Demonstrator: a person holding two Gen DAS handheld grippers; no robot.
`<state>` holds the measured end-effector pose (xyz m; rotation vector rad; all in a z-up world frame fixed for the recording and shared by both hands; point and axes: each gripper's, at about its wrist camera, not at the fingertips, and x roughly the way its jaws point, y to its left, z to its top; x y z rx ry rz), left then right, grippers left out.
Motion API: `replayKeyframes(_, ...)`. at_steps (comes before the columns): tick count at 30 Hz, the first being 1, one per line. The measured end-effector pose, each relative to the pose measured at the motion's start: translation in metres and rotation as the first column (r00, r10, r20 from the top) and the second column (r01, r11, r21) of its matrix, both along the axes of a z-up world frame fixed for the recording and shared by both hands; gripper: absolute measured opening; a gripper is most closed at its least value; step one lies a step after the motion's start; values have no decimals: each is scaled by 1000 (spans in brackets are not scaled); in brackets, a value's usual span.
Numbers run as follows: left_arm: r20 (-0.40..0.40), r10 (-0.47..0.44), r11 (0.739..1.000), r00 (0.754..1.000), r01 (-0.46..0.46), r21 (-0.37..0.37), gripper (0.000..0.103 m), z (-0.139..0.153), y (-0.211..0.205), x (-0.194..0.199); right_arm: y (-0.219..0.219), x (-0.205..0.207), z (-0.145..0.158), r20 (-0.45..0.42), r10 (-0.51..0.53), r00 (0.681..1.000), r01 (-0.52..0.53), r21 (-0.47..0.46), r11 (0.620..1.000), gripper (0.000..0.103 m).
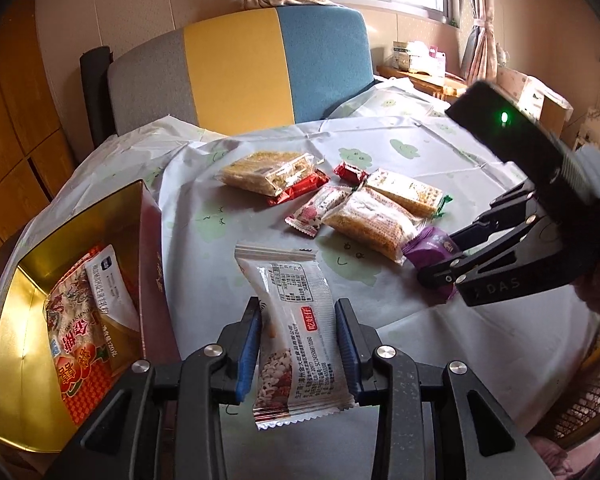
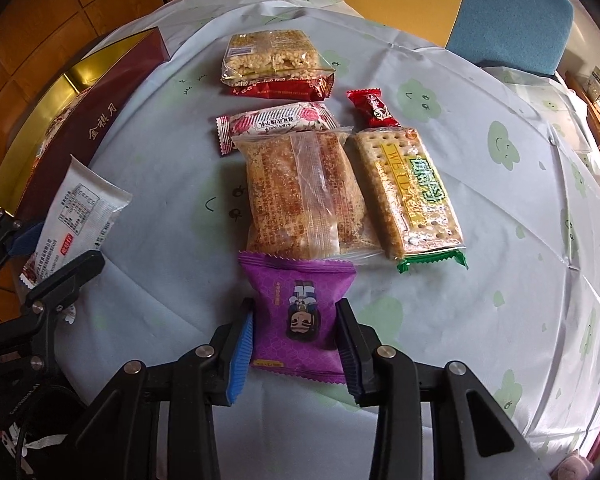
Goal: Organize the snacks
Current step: 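Lift the white bar with the left gripper while the right gripper grasps the purple cake, then place the white bar in the tin with the left gripper while the right gripper carries the purple cake there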
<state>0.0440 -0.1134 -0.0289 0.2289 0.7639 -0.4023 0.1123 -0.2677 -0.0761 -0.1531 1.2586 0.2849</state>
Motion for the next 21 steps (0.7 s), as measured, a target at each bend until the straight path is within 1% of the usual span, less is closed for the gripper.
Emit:
replayKeyframes(3, 1, 40, 997, 999, -40, -72, 36, 22, 22, 1, 5, -2, -4, 5, 7, 1000, -7, -16, 1000, 39)
replayKeyframes(6, -16, 114, 985, 993, -115, -128, 36, 39, 54, 9, 7, -3, -5, 9, 10, 1000, -10, -22, 1000, 39)
replayKeyframes(8, -55, 181, 968, 982, -188, -167, 36, 42, 81, 17, 5, -3, -5, 12, 16, 1000, -16, -29, 999, 39)
replayKeyframes(10, -98, 246, 945, 964, -261, -195, 36, 40, 109, 25, 6, -5, -3, 15, 20, 1000, -20, -34, 999, 39)
replayKeyframes(12, -126, 319, 922, 939, -338, -188, 36, 33, 132, 29, 7, -5, -2, 18, 23, 1000, -22, -38, 999, 39)
replayKeyframes(15, -169, 370, 902, 913, -397, -169, 39, 18, 157, 33, 7, -7, -1, 22, 28, 999, -27, -44, 999, 39)
replayKeyframes(17, -203, 408, 885, 890, -441, -151, 41, 4, 168, 34, 8, -7, -2, 23, 31, 999, -30, -47, 998, 39)
replayKeyframes(19, -225, 432, 874, 873, -467, -135, 43, -5, 174, 33, 7, -6, -2, 23, 31, 999, -29, -46, 998, 39)
replayKeyframes(21, -230, 446, 870, 865, -479, -114, 45, -11, 176, 31, 7, -6, -2, 23, 30, 999, -29, -46, 999, 39)
